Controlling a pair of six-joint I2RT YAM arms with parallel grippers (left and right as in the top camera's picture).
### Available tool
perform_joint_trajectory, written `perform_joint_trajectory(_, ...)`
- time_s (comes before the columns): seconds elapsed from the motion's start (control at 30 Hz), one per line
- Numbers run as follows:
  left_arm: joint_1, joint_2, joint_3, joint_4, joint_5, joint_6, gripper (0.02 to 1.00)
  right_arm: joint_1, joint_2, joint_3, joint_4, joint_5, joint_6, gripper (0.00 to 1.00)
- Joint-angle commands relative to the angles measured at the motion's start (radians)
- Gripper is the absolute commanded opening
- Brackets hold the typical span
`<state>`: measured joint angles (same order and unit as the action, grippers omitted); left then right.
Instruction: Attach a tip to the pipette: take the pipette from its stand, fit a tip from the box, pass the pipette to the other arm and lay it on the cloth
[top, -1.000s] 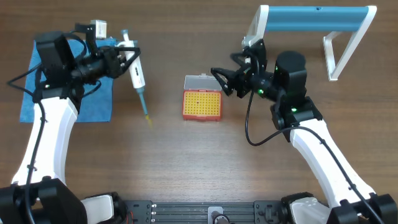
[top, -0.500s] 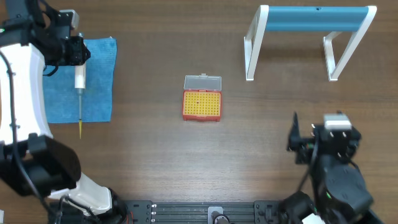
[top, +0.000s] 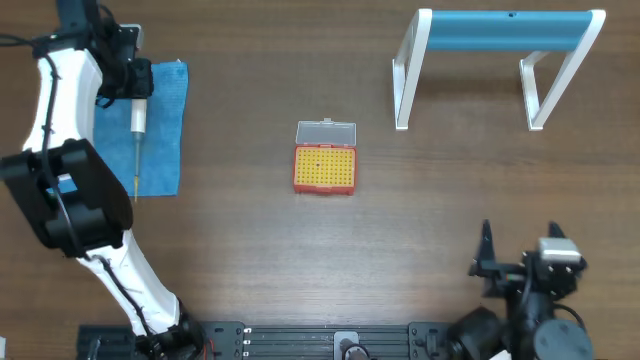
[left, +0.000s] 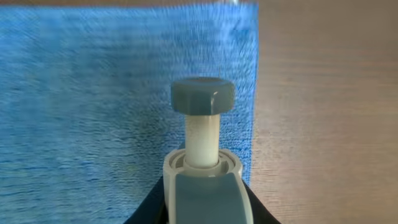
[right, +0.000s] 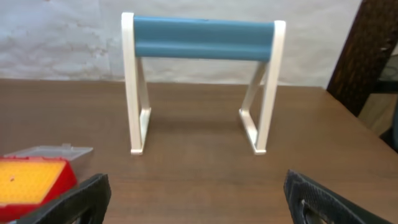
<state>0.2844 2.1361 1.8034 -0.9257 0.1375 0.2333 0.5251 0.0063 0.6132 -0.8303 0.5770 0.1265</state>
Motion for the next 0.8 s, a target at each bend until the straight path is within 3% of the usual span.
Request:
perform_joint_trajectory(0.03, -0.004, 0.050, 0.020, 0.056, -0.003, -0.020, 0.025, 0.004, -0.005, -0.193, 0.243, -0.002, 0.019, 0.923)
perform_joint_trajectory(0.2, -0.004, 0.093, 0.020, 0.094, -0.003, -0.026, 0.023, 0.004, -0.005, -0.515, 0.711, -0.002, 0.019, 0.923)
perform_joint_trajectory(0.27, -0.003, 0.106, 0.020, 0.109, -0.004, -0.046, 0.025, 0.004, -0.005, -0.585, 0.804, -0.005, 0.019, 0.925)
perform_joint_trajectory(0.6, -0.002, 0.167, 0.020, 0.132, -0.012, -0.065, 0.031, 0.004, -0.005, -0.609, 0.802, -0.010, 0.019, 0.923)
perform_joint_trajectory(0.8, -0.003, 0.195, 0.020, 0.129, -0.014, -0.065, 0.283, 0.004, -0.005, -0.609, 0.803, -0.010, 0.019, 0.923)
